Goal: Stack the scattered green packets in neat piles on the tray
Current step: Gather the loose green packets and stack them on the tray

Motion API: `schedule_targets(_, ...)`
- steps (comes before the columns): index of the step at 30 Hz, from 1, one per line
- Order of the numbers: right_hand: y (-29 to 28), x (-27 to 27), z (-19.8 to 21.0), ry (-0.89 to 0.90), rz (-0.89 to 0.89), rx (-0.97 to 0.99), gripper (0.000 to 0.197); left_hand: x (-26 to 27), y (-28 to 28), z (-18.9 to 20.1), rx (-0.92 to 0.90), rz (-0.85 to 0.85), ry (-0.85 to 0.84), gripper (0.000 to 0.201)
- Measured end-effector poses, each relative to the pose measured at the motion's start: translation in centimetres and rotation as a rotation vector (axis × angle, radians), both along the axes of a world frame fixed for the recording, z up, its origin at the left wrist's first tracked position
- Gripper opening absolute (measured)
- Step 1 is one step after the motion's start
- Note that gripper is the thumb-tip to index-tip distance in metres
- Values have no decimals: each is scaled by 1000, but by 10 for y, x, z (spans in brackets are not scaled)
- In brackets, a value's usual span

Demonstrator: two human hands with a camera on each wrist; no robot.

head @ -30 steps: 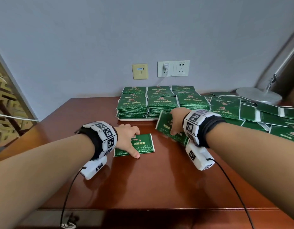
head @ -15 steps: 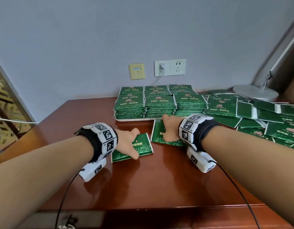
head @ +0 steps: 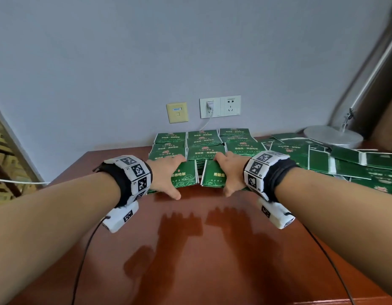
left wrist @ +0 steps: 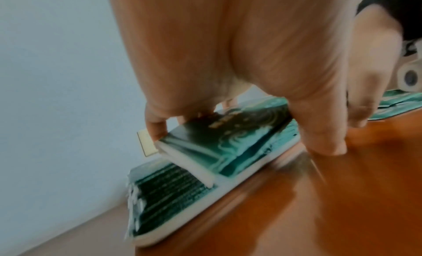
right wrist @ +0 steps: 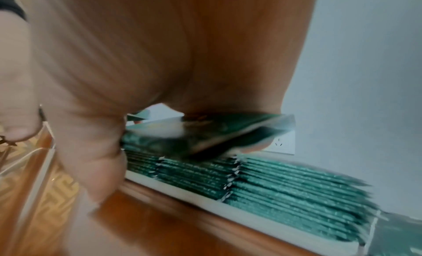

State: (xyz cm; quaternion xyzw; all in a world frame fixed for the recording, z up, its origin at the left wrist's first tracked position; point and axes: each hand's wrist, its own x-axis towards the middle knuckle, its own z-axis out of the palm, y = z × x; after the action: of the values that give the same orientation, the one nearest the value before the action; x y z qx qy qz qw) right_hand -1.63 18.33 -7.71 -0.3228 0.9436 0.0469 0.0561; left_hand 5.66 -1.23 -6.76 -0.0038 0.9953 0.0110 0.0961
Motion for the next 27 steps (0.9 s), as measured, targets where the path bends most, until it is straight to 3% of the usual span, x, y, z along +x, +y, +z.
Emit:
schedule_targets(6,9,-41,31,45,-14,-30,98,-41,-17,36,33,9,49,110)
schedule_targets(14,9,-116,57,95,-138,34,94,-107,-58,62,23,69,-41,105)
schedule_targets(21,-6,-178,61,-31,-133,106,87,-166,-78,51,-43,73,-110,109)
schedule_targets(27,-17,-207,51,-140,-112,171,86,-193,-89,41,20,99,-183,103)
